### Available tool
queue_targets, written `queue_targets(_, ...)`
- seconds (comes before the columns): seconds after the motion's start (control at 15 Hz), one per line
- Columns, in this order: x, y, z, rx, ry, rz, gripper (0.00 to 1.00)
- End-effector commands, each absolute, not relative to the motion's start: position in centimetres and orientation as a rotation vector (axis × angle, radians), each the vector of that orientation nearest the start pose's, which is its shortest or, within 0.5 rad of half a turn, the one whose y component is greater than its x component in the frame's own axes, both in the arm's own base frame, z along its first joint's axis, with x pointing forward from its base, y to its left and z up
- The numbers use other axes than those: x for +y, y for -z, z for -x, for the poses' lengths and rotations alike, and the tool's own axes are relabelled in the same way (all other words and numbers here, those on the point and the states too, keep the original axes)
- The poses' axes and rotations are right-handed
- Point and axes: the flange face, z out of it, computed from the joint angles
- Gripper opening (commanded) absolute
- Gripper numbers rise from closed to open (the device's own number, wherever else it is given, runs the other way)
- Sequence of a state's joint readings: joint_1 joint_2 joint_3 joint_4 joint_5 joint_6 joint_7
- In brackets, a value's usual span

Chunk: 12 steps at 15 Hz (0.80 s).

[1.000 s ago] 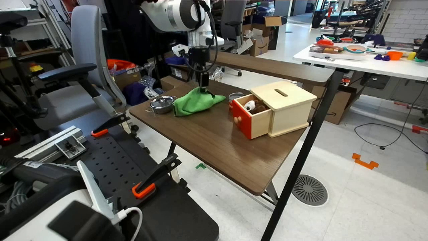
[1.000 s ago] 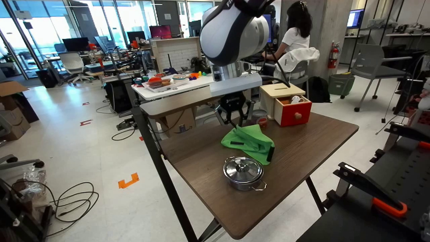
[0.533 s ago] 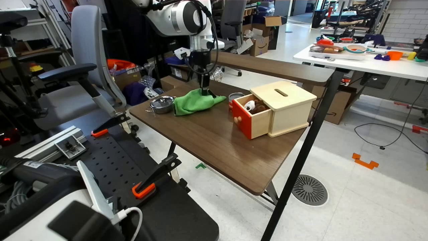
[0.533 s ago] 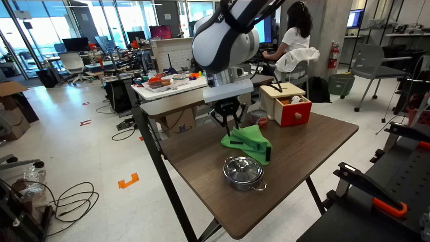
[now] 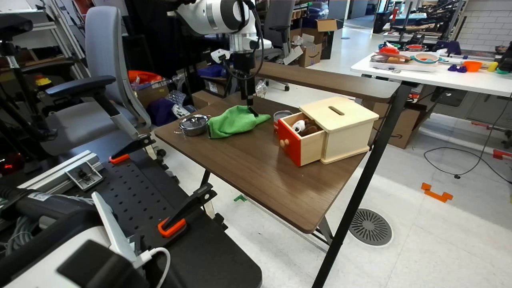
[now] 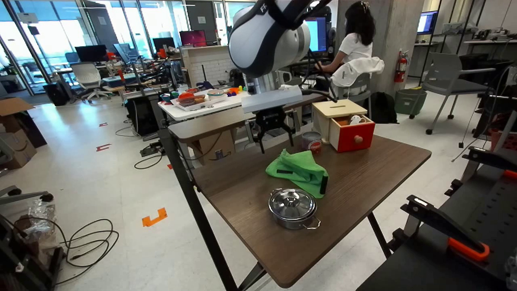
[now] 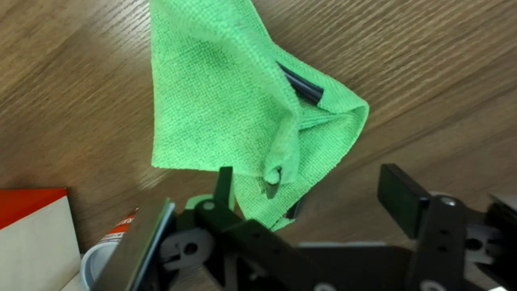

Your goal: Fold the green towel on the table.

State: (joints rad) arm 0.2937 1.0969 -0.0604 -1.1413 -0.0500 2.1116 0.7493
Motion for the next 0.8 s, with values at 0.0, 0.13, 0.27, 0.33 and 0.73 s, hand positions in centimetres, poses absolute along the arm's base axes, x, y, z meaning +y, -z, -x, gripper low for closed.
queue_targets(0.0,16.9,-16.2,-70.4,0.805,-0.131,3.197,1.00)
queue_targets(0.13,16.1,-18.8,-69.1,0.808,-0.153,3.198,1.00)
queue_targets(0.27,15.1,-20.9,-67.3,0.801,-0.192,3.228,1.00)
queue_targets(0.33,14.5,-21.8,-66.2,0.773,-0.228,3.254,1.00)
queue_targets(0.73,13.9,-22.3,-65.5,0.771,-0.274,3.277,1.00)
